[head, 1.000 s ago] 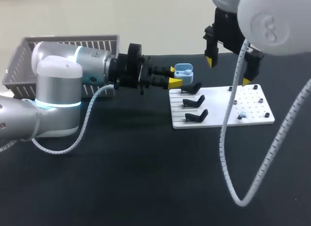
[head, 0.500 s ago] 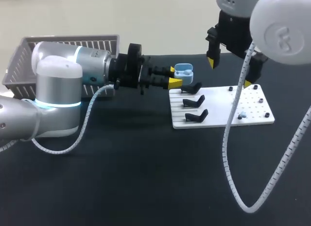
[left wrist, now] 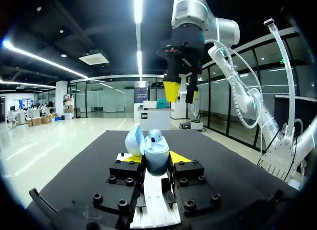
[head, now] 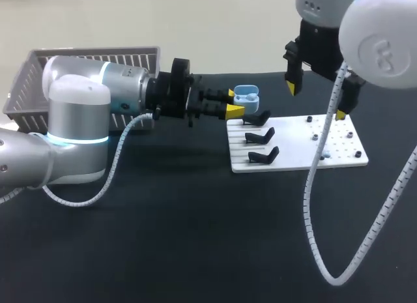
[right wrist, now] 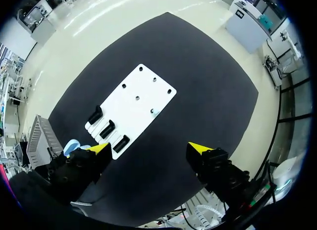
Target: Pick up each earbud case from the left stands, insert the matching earbuds, close the lid, and place the case in the box.
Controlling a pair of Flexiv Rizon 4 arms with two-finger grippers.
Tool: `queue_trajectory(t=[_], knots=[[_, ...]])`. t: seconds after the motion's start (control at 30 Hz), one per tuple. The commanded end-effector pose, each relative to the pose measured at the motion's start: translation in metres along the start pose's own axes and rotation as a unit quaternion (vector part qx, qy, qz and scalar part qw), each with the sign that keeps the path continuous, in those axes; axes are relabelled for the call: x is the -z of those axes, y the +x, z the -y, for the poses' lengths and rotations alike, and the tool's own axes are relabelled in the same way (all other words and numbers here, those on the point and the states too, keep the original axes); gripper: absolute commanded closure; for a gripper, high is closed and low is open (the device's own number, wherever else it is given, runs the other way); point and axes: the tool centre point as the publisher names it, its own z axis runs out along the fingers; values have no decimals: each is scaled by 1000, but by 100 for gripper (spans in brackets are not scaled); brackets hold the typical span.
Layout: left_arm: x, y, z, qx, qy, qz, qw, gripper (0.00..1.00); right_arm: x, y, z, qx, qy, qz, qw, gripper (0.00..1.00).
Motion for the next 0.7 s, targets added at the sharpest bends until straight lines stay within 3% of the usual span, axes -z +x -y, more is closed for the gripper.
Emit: queue_trajectory(t=[0.03,0.2,0.33,0.7], knots=[[-1,1,1,-2,-3,1,1000,100,-10,-9,21,21,-29,13,999,0],[-1,1,1,-2,-3,1,1000,100,-22,-7,34,100,-40,32,994,0],[-1,1,1,-2,-3,1,1000,100,-35,-2,38,143,-44,23,989,0],[-1,1,1,-2,-3,1,1000,100,-71,-6,41,145,-49,-11,988,0]])
